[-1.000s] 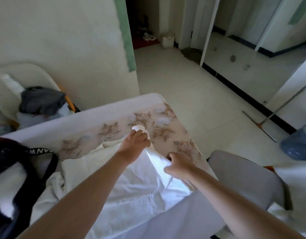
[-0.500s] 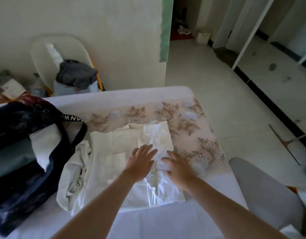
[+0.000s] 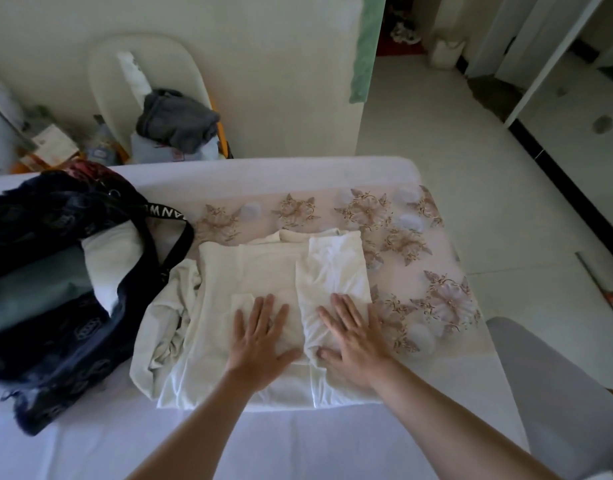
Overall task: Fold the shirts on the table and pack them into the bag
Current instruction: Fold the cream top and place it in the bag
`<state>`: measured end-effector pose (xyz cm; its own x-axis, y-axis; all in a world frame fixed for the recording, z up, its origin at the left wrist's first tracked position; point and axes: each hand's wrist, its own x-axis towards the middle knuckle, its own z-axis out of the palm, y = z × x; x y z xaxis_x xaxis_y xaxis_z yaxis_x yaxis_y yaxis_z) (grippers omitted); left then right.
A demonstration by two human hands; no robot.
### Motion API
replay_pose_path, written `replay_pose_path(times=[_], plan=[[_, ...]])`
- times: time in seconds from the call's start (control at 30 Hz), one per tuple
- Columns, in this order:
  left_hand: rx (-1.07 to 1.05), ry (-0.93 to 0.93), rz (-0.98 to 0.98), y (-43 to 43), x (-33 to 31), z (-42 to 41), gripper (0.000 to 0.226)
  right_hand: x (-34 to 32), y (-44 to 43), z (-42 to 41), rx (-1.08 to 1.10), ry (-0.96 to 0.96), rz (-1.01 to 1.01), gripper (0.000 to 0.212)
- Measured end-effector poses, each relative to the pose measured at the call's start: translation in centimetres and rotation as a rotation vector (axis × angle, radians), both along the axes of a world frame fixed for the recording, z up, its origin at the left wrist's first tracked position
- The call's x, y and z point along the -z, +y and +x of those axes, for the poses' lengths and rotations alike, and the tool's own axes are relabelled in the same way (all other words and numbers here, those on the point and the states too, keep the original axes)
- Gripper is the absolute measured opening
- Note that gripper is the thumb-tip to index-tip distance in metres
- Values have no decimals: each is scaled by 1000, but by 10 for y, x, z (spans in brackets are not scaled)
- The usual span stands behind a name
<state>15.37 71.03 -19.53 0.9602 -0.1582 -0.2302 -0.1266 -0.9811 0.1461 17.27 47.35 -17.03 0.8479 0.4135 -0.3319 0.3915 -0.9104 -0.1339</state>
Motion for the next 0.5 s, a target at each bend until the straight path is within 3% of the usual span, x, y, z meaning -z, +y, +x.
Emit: replay_pose_path(times=[0.13, 0.5], plan=[[-10, 60, 9, -16, -11, 3, 102, -3, -23, 0, 1, 43, -12, 97], [128, 147, -124, -92, -34, -39, 78, -36, -115, -49, 132, 144, -119, 91]])
